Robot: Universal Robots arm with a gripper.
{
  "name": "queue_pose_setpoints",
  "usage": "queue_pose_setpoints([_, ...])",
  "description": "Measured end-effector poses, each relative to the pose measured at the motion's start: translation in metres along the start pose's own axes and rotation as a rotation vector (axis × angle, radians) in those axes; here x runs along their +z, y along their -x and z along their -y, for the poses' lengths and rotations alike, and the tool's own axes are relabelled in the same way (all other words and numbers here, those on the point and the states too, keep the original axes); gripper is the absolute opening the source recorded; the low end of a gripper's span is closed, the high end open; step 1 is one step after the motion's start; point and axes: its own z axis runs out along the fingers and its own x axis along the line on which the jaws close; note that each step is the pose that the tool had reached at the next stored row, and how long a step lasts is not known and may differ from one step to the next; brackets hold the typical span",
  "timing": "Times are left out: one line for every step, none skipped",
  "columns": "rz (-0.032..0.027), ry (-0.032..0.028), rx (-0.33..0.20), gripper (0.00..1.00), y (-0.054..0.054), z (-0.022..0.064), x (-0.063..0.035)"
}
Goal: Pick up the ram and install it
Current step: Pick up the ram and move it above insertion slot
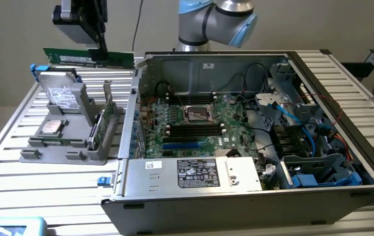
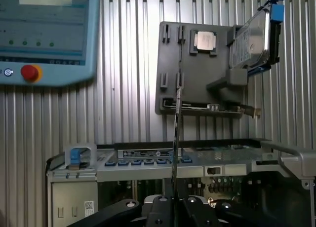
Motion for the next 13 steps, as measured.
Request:
queue_pose_setpoints([0.0008, 0.0002, 0.0, 0.14, 0.0, 0.009, -0.0009])
queue_pose_setpoints([0.0013, 0.0002, 0.0, 0.14, 0.0, 0.0136, -0.0011])
queue_pose_setpoints([0.0017, 0.0002, 0.0, 0.14, 0.001, 0.0181, -0.0013])
queue_pose_setpoints([0.0022, 0.0002, 0.0, 0.14, 0.001, 0.0226, -0.0015])
queue_pose_setpoints([0.0025, 0.0003, 0.0, 0.14, 0.001, 0.0274, -0.0017])
queue_pose_setpoints([0.0026, 0.0004, 0.0, 0.14, 0.001, 0.0316, -0.0018])
queue_pose_setpoints([0.0026, 0.0004, 0.0, 0.14, 0.001, 0.0365, -0.002])
queue_pose_setpoints([0.0027, 0.0004, 0.0, 0.14, 0.001, 0.041, -0.0021])
queue_pose_setpoints([0.0026, 0.0005, 0.0, 0.14, 0.001, 0.0455, -0.0022])
queue_pose_setpoints([0.0027, 0.0006, -0.001, 0.14, 0.001, 0.0499, -0.0023])
queue_pose_setpoints([0.0026, 0.0007, -0.001, 0.14, 0.002, 0.0544, -0.0024])
queue_pose_setpoints([0.0026, 0.0008, -0.001, 0.14, 0.002, 0.0591, -0.0026])
queue_pose_setpoints([0.0027, 0.0008, -0.001, 0.14, 0.002, 0.0636, -0.0026])
